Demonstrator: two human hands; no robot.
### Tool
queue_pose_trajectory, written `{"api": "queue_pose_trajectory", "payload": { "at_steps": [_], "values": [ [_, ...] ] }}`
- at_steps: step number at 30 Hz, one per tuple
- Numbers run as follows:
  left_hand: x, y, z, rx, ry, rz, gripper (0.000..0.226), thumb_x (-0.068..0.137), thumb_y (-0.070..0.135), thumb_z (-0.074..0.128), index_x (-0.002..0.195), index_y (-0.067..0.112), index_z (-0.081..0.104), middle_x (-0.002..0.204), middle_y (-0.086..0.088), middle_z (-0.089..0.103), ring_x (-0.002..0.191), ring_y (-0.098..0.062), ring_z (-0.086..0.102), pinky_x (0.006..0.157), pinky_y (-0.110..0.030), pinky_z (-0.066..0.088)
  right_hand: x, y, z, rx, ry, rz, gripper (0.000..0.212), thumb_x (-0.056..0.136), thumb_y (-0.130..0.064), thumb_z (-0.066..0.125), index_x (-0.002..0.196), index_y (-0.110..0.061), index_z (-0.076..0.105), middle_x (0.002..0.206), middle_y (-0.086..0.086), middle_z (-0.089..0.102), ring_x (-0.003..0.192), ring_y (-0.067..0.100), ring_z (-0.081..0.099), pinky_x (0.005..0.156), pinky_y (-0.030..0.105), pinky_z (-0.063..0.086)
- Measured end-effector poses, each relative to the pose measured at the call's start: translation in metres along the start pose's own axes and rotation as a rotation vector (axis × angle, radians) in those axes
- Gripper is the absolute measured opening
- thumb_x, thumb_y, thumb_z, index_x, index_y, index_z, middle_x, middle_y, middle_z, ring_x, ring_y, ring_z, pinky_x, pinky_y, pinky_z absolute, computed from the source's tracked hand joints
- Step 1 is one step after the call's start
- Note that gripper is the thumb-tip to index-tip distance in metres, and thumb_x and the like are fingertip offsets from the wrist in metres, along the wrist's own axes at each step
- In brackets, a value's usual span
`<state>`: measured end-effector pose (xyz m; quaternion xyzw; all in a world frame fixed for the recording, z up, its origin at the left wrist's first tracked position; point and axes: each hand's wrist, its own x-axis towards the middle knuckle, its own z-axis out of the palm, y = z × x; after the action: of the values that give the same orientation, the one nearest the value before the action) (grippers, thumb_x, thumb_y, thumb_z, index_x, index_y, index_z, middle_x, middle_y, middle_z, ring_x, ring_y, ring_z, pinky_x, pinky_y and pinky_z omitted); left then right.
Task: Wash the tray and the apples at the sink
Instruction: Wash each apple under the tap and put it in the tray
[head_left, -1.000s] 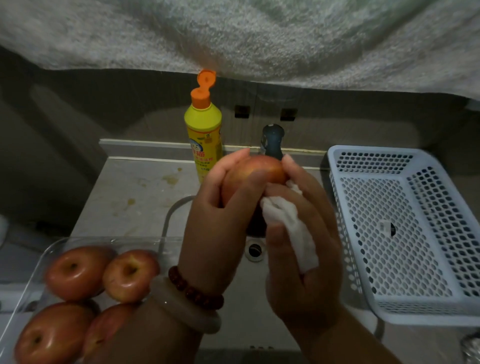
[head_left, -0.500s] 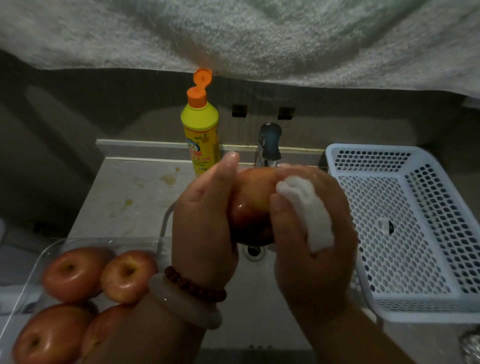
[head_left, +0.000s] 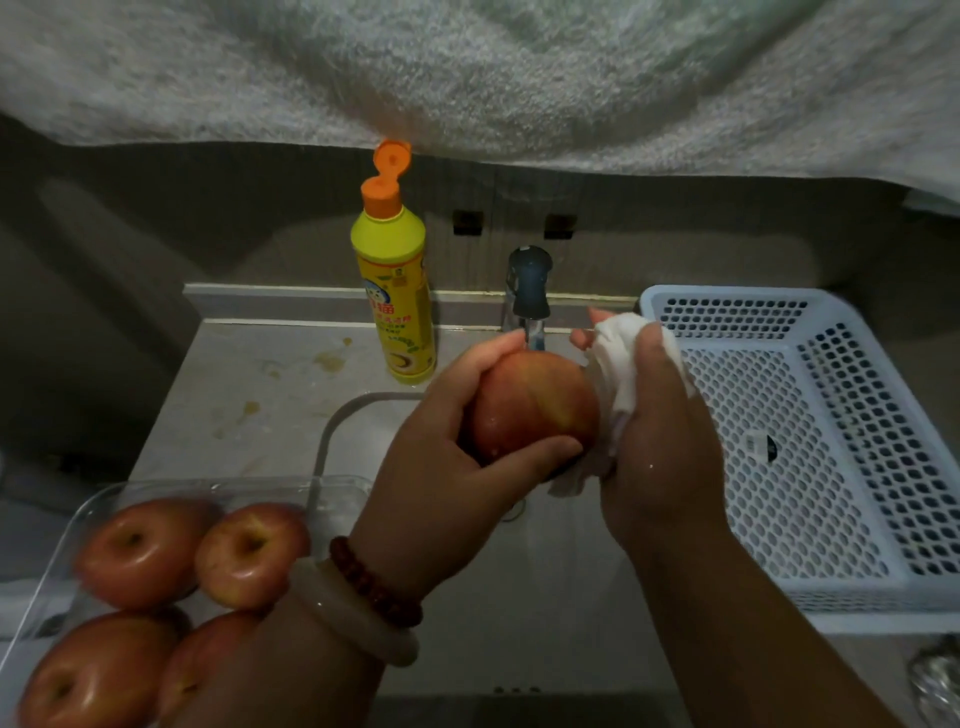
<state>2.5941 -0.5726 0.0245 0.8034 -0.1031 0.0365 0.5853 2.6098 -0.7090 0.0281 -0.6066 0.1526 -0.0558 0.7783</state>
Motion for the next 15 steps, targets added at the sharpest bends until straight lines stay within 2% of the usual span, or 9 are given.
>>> {"api": "queue_pose_trajectory", "payload": {
  "at_steps": [3,5,6,8,10,11,12,13,15],
  "values": [
    [-0.002,-0.010,0.007,0.053,-0.047,-0.035,0.069,0.067,0.040,0.079,0.124,0.051,0.041,0.118,0.039,0.039,0.105,0.023,0.042,0.081,0.001,0.041,0.008,0.004,-0.016,0.031,0.056,0.028,0.030,0.087,-0.051,0.050,0.098,-0.032,0.070,0.093,-0.005,0.073,0.094,0.018,0.069,0.088,0.048,0.052],
    [-0.004,-0.017,0.011,0.059,-0.065,-0.061,0.067,0.067,0.043,0.078,0.120,0.056,0.039,0.114,0.050,0.033,0.105,0.025,0.040,0.081,0.001,0.040,0.011,0.003,-0.025,0.070,0.095,0.036,0.025,0.075,-0.040,0.054,0.086,-0.029,0.072,0.088,-0.001,0.071,0.089,0.022,0.065,0.086,0.046,0.050],
    [-0.004,-0.018,0.012,0.064,-0.069,-0.071,0.066,0.067,0.043,0.077,0.118,0.058,0.038,0.111,0.053,0.031,0.103,0.027,0.038,0.080,0.002,0.039,0.012,0.004,-0.028,0.045,0.106,0.042,0.020,0.074,-0.035,0.054,0.084,-0.029,0.070,0.089,0.002,0.070,0.088,0.023,0.064,0.083,0.044,0.049],
    [-0.004,-0.021,0.016,0.065,-0.069,-0.090,0.064,0.067,0.042,0.078,0.116,0.058,0.039,0.111,0.050,0.033,0.100,0.028,0.038,0.077,0.003,0.039,0.013,0.001,-0.034,-0.156,0.146,-0.022,0.019,0.083,-0.031,0.055,0.099,-0.030,0.064,0.101,0.005,0.066,0.094,0.022,0.063,0.080,0.036,0.050],
    [-0.005,-0.023,0.018,0.059,-0.056,-0.106,0.064,0.068,0.039,0.079,0.116,0.057,0.040,0.112,0.042,0.037,0.099,0.026,0.040,0.076,0.002,0.041,0.017,-0.003,-0.038,-0.448,0.189,-0.175,0.027,0.093,-0.031,0.052,0.120,-0.030,0.055,0.102,-0.005,0.061,0.094,0.010,0.059,0.074,0.019,0.047],
    [-0.004,-0.023,0.019,0.052,-0.049,-0.111,0.064,0.068,0.038,0.079,0.115,0.056,0.041,0.113,0.039,0.039,0.099,0.025,0.041,0.075,0.002,0.041,0.020,-0.006,-0.042,-0.559,0.196,-0.260,0.029,0.096,-0.031,0.049,0.124,-0.029,0.052,0.104,-0.007,0.059,0.095,0.007,0.058,0.074,0.015,0.046],
    [-0.004,-0.024,0.020,0.047,-0.040,-0.112,0.063,0.068,0.037,0.079,0.114,0.056,0.041,0.113,0.037,0.040,0.099,0.025,0.041,0.076,0.002,0.041,0.024,-0.008,-0.047,-0.631,0.195,-0.340,0.033,0.096,-0.033,0.045,0.128,-0.026,0.051,0.109,-0.004,0.059,0.099,0.010,0.058,0.079,0.019,0.048],
    [-0.004,-0.024,0.020,0.045,-0.035,-0.111,0.062,0.068,0.037,0.079,0.114,0.056,0.042,0.113,0.036,0.040,0.099,0.024,0.042,0.076,0.002,0.040,0.028,-0.007,-0.054,-0.684,0.205,-0.402,0.038,0.095,-0.034,0.042,0.131,-0.022,0.051,0.117,0.000,0.058,0.105,0.015,0.057,0.086,0.028,0.050],
    [-0.004,-0.024,0.021,0.048,-0.037,-0.111,0.060,0.067,0.039,0.078,0.113,0.055,0.043,0.113,0.036,0.041,0.101,0.023,0.042,0.077,0.001,0.041,0.038,-0.007,-0.067,-0.779,0.253,-0.453,0.044,0.096,-0.035,0.038,0.134,-0.018,0.048,0.127,0.004,0.053,0.115,0.019,0.053,0.097,0.040,0.048]
  ]
}}
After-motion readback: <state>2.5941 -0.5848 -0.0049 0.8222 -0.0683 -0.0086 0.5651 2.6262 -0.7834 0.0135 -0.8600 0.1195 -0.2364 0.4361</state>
